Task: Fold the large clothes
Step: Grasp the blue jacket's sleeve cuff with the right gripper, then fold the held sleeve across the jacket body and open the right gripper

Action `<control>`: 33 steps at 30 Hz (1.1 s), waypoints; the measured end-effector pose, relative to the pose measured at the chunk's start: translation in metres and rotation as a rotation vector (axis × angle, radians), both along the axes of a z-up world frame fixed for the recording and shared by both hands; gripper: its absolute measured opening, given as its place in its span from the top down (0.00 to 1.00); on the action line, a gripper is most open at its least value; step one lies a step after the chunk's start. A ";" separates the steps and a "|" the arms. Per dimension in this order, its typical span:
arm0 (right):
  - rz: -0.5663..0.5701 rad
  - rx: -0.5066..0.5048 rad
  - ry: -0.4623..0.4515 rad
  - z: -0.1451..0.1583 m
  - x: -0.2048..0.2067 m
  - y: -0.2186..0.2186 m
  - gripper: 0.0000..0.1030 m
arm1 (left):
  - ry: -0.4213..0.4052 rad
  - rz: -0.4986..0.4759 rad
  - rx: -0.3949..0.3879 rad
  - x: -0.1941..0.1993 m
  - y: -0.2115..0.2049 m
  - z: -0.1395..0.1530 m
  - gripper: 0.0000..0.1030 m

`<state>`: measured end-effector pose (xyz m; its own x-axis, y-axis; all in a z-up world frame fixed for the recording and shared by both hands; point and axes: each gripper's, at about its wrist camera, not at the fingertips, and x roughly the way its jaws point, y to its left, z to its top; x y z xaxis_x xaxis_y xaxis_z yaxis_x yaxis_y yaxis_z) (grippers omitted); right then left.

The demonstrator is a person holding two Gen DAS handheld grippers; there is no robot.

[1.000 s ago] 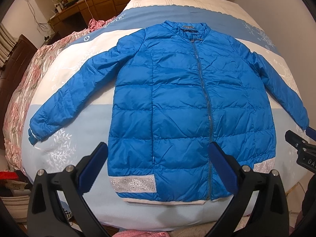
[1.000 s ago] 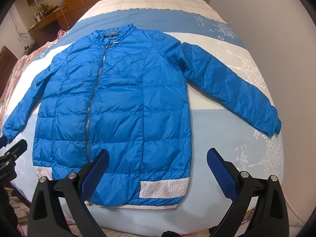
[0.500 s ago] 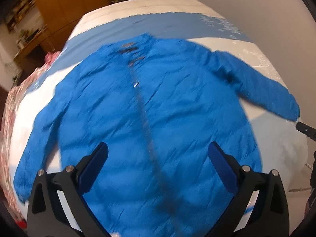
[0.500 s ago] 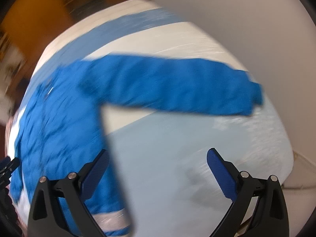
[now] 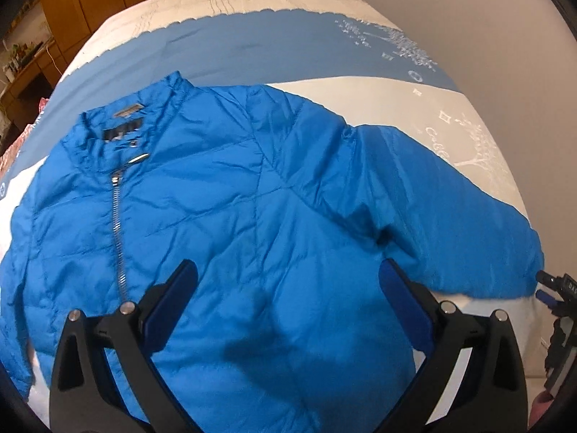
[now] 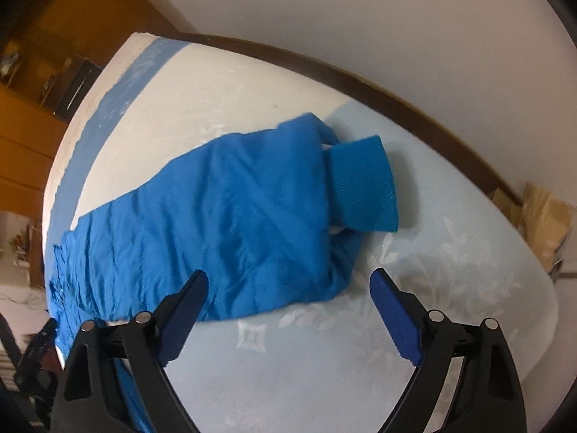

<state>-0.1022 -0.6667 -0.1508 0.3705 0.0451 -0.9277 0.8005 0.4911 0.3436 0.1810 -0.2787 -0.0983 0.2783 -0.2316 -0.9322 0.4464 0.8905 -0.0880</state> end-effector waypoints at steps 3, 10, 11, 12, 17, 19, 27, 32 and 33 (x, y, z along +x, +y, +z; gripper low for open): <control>-0.024 0.045 -0.010 -0.017 0.000 -0.017 0.17 | 0.025 0.019 0.005 0.011 -0.007 -0.015 0.12; -0.063 0.025 -0.028 -0.019 0.005 -0.025 0.52 | 0.076 0.050 0.024 0.025 -0.009 -0.044 0.32; -0.067 0.053 -0.058 -0.020 0.005 -0.026 0.66 | 0.075 0.049 0.023 0.026 -0.009 -0.046 0.32; -0.077 0.091 -0.091 -0.021 0.004 -0.029 0.75 | 0.073 0.048 0.021 0.027 -0.008 -0.048 0.33; -0.063 0.054 -0.254 0.011 0.004 -0.017 0.80 | 0.067 0.039 0.004 0.027 -0.004 -0.049 0.42; -0.018 0.035 -0.335 0.032 0.013 -0.005 0.81 | 0.059 0.038 0.004 0.027 0.001 -0.045 0.47; 0.328 -0.058 -0.402 0.084 0.116 0.086 0.81 | 0.039 0.059 -0.021 0.033 0.029 -0.026 0.47; 0.480 -0.092 -0.332 0.073 0.177 0.151 0.81 | 0.029 0.075 -0.021 0.035 0.054 -0.018 0.47; 0.517 -0.106 -0.310 0.069 0.191 0.167 0.81 | 0.031 0.083 -0.025 0.035 0.062 -0.018 0.47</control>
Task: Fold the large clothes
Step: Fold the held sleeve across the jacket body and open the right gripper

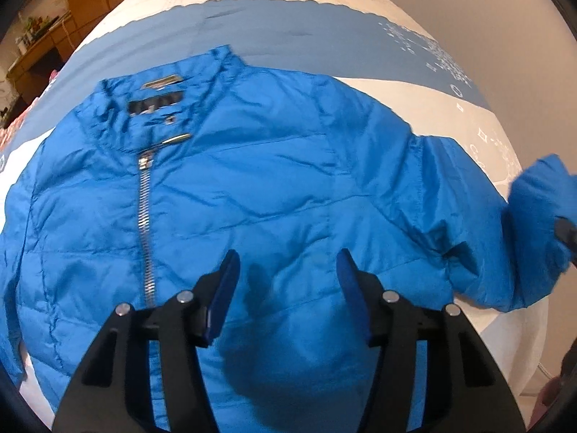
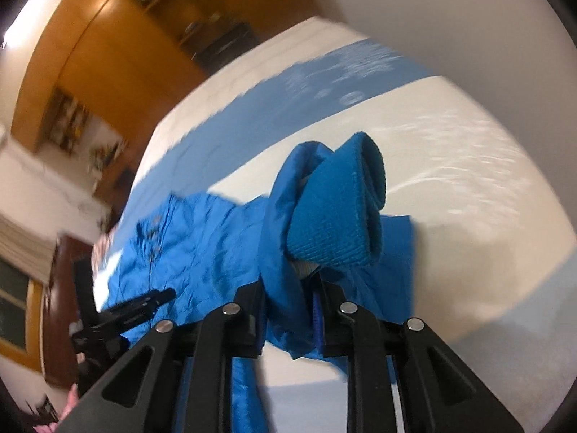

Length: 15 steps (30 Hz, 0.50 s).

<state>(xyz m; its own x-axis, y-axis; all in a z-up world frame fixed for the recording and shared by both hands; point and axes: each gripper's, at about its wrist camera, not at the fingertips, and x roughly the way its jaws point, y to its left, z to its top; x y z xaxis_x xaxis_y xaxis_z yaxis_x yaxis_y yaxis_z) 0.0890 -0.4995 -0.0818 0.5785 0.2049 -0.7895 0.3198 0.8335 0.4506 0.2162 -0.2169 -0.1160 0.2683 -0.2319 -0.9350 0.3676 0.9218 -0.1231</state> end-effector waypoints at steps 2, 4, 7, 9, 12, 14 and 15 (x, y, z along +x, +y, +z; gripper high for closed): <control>0.049 -0.054 0.023 -0.004 0.020 0.026 0.81 | 0.004 0.020 -0.004 0.003 0.012 0.001 0.47; 0.108 -0.060 0.024 -0.008 0.037 0.047 0.81 | 0.006 0.036 -0.006 0.004 0.022 0.002 0.47; 0.204 -0.060 0.036 -0.017 0.064 0.084 0.81 | 0.015 0.069 -0.030 0.007 0.040 0.005 0.47; 0.257 -0.095 0.051 -0.021 0.071 0.102 0.80 | 0.026 0.088 -0.064 0.009 0.048 0.006 0.45; 0.344 -0.079 0.054 -0.030 0.083 0.131 0.60 | 0.035 0.099 -0.106 0.012 0.055 0.010 0.42; 0.406 -0.023 0.046 -0.030 0.079 0.139 0.57 | 0.053 0.093 -0.151 0.013 0.057 0.012 0.39; 0.435 0.007 0.039 -0.031 0.075 0.142 0.57 | 0.058 0.088 -0.166 0.012 0.055 0.012 0.37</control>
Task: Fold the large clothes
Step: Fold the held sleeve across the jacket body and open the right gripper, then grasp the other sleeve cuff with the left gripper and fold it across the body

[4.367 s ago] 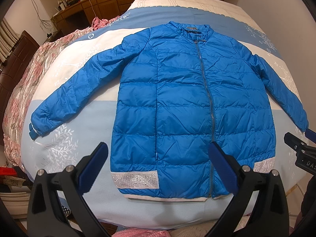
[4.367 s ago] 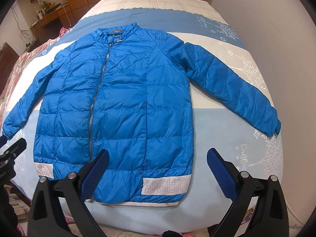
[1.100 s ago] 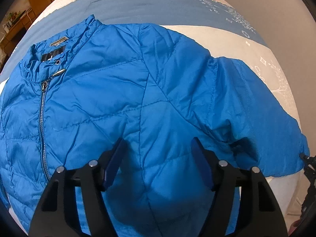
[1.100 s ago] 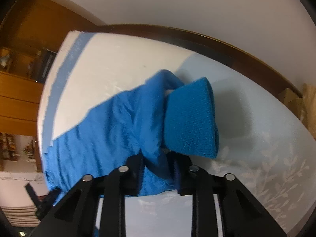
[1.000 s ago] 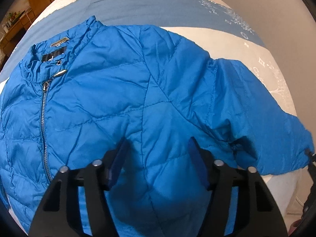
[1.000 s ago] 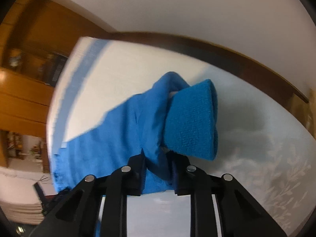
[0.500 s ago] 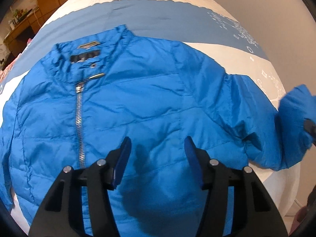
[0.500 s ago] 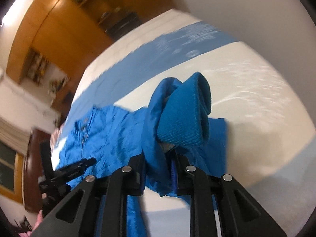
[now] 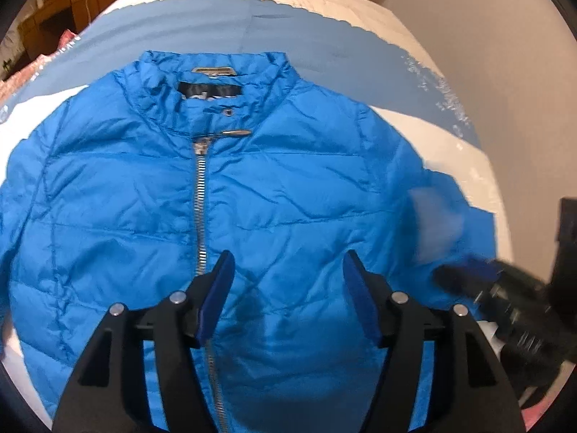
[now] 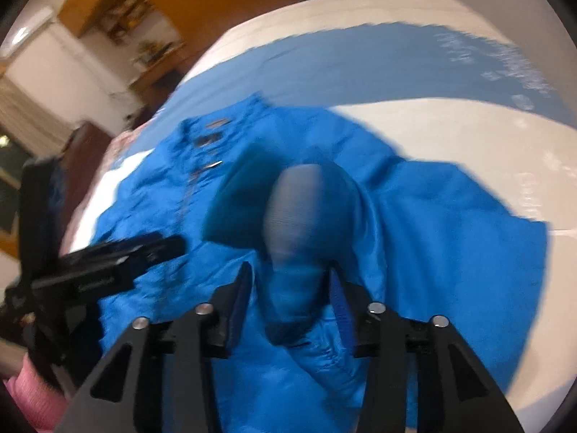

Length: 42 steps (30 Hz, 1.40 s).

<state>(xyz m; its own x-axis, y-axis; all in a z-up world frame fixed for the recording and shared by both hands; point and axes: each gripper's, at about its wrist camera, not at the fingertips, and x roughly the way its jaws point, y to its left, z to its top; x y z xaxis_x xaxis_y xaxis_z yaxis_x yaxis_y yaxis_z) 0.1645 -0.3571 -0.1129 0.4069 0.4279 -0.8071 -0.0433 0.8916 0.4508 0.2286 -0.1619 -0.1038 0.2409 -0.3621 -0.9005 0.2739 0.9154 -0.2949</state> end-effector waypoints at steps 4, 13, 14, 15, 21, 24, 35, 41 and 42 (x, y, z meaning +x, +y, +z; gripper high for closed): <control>-0.006 0.033 -0.024 0.010 -0.024 -0.006 0.57 | 0.027 -0.038 -0.048 -0.001 -0.013 -0.004 0.28; -0.253 -0.050 -0.029 0.028 -0.079 -0.081 0.56 | 0.186 -0.095 -0.086 0.005 -0.068 -0.044 0.29; -0.275 -0.043 -0.023 0.027 -0.082 -0.088 0.56 | 0.209 -0.094 -0.093 0.004 -0.075 -0.049 0.32; -0.289 -0.039 -0.019 0.025 -0.084 -0.092 0.56 | 0.212 -0.095 -0.096 0.004 -0.079 -0.051 0.43; -0.355 -0.046 -0.031 0.026 -0.088 -0.107 0.56 | 0.181 -0.077 -0.199 -0.002 -0.072 -0.037 0.84; -0.370 -0.016 -0.047 0.028 -0.086 -0.111 0.56 | 0.065 -0.020 -0.220 -0.004 -0.038 -0.003 0.85; -0.237 0.095 -0.058 0.016 -0.035 -0.072 0.56 | -0.164 0.260 -0.026 0.007 0.119 0.055 0.85; -0.144 0.055 -0.004 -0.004 0.005 -0.029 0.56 | -0.103 0.337 0.055 0.020 0.160 0.027 0.85; -0.137 0.039 0.007 -0.008 0.009 -0.025 0.56 | -0.076 0.341 0.059 0.021 0.164 0.018 0.85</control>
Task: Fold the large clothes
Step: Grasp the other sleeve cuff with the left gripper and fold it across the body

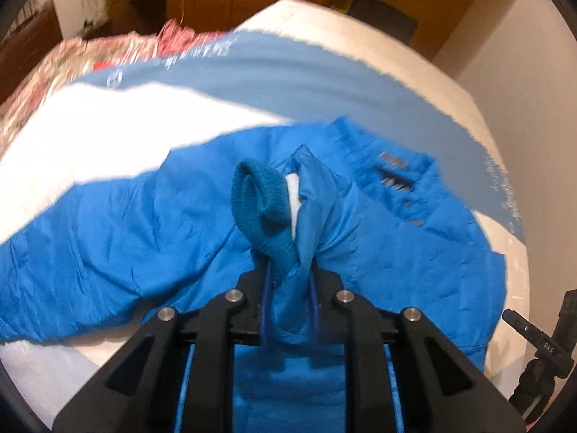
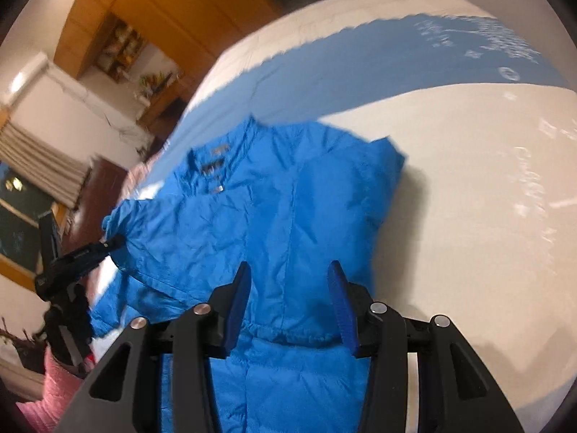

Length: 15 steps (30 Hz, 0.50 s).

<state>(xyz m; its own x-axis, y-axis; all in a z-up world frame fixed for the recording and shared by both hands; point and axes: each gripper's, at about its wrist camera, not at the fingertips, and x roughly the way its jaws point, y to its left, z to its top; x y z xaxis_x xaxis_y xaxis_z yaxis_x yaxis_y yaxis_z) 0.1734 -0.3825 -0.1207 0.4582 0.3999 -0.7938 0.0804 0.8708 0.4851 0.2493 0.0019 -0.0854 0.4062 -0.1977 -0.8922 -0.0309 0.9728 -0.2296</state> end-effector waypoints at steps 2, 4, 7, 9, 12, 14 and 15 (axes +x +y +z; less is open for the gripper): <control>0.009 -0.052 0.049 -0.013 0.010 0.008 0.57 | 0.044 0.004 0.033 0.006 0.007 -0.019 0.84; 0.013 -0.089 0.082 -0.024 0.014 0.012 0.59 | 0.069 0.004 0.045 0.009 0.012 -0.037 0.82; 0.020 -0.117 0.123 -0.038 0.017 0.018 0.61 | 0.077 0.006 0.027 0.007 0.020 -0.051 0.76; 0.019 -0.139 0.126 -0.043 0.019 0.021 0.61 | 0.071 0.001 0.030 0.004 0.021 -0.056 0.73; 0.021 -0.185 0.143 -0.038 0.023 0.026 0.62 | 0.084 -0.013 0.031 0.006 0.021 -0.052 0.68; 0.016 -0.205 0.121 -0.024 0.021 0.029 0.61 | 0.089 0.021 0.047 0.004 0.028 -0.040 0.64; 0.019 -0.200 0.089 -0.012 0.019 0.032 0.61 | 0.064 0.036 0.064 0.002 0.031 -0.029 0.63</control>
